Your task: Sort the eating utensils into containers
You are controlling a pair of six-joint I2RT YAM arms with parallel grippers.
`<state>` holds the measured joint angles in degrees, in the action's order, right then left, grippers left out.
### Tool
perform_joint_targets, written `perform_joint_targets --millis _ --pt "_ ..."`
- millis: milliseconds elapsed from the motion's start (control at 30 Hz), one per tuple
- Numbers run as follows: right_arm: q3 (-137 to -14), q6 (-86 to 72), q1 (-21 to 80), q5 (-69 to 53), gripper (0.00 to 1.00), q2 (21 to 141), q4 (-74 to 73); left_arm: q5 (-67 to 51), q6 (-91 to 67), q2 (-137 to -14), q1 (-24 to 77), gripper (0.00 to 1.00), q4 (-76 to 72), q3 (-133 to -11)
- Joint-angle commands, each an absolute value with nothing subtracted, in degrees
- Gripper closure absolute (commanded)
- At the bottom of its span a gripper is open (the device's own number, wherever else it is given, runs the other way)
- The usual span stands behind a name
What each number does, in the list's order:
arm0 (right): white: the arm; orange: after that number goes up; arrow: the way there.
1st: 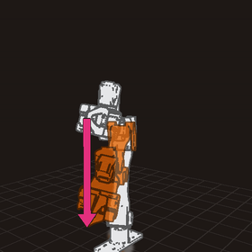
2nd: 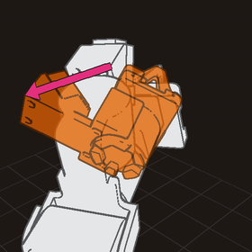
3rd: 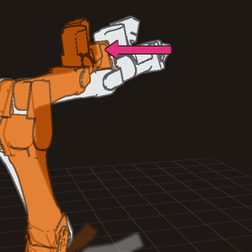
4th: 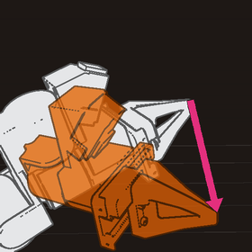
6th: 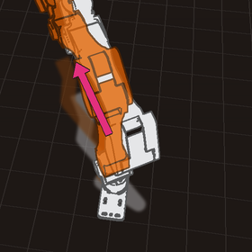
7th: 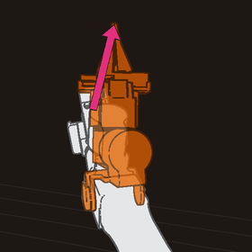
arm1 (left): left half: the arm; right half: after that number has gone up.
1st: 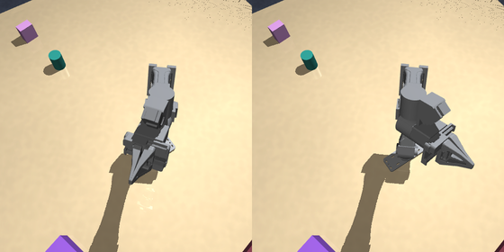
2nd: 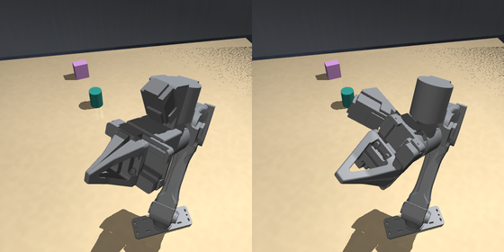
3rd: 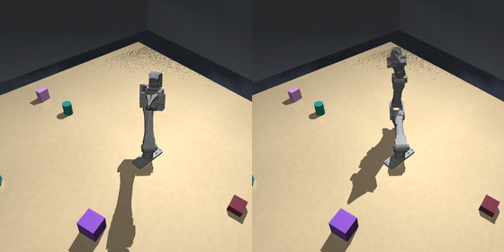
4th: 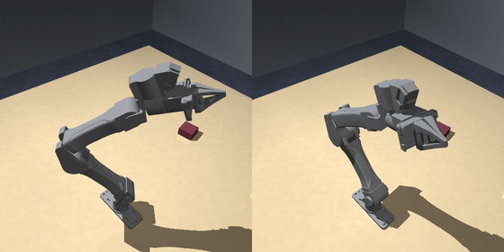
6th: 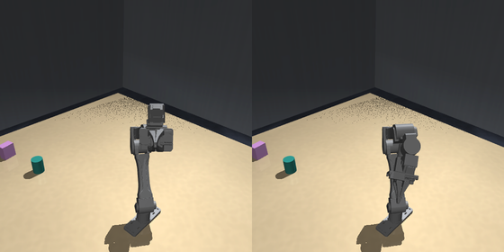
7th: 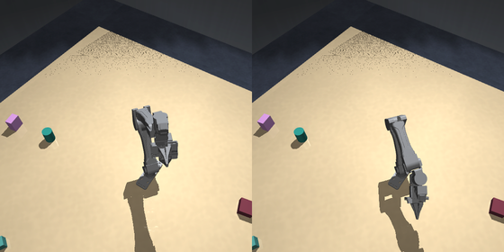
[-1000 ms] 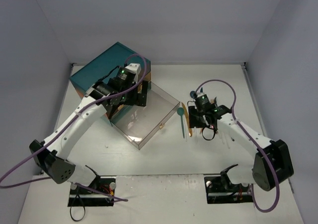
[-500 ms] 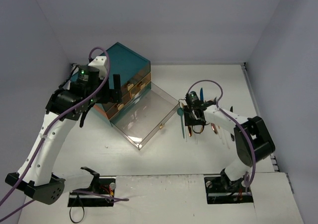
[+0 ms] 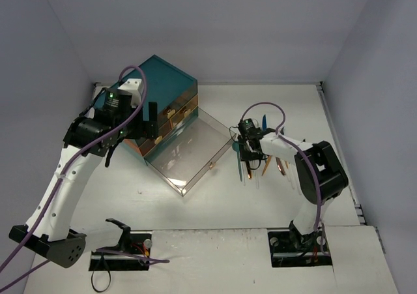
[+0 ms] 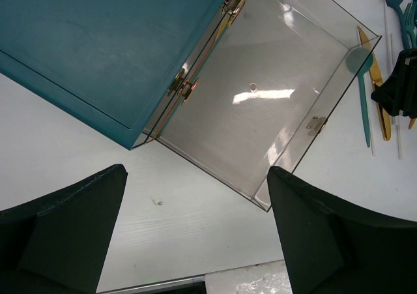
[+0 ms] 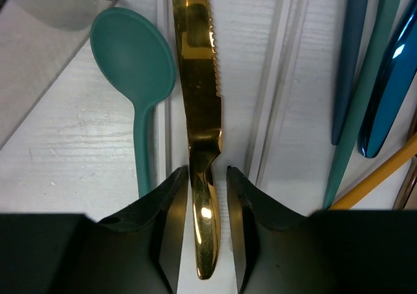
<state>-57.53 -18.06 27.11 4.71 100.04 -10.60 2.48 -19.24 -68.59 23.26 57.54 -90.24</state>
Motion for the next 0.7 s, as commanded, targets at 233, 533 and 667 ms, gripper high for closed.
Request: perform_joint_targets --millis 233,533,667 --pt "-57.6 -18.4 25.8 9.4 1.00 99.0 -10.8 2.2 -17.6 -68.5 21.8 0.12 56.3 -91.4" --pt "-58.9 -26.8 24.8 6.7 1.00 83.0 -11.7 2.6 -18.2 -69.2 21.3 0.12 56.1 -92.5" --pt "-60.9 -32.3 26.8 5.4 1.00 78.5 -11.5 3.2 -19.2 -69.5 21.1 0.12 56.1 -93.2"
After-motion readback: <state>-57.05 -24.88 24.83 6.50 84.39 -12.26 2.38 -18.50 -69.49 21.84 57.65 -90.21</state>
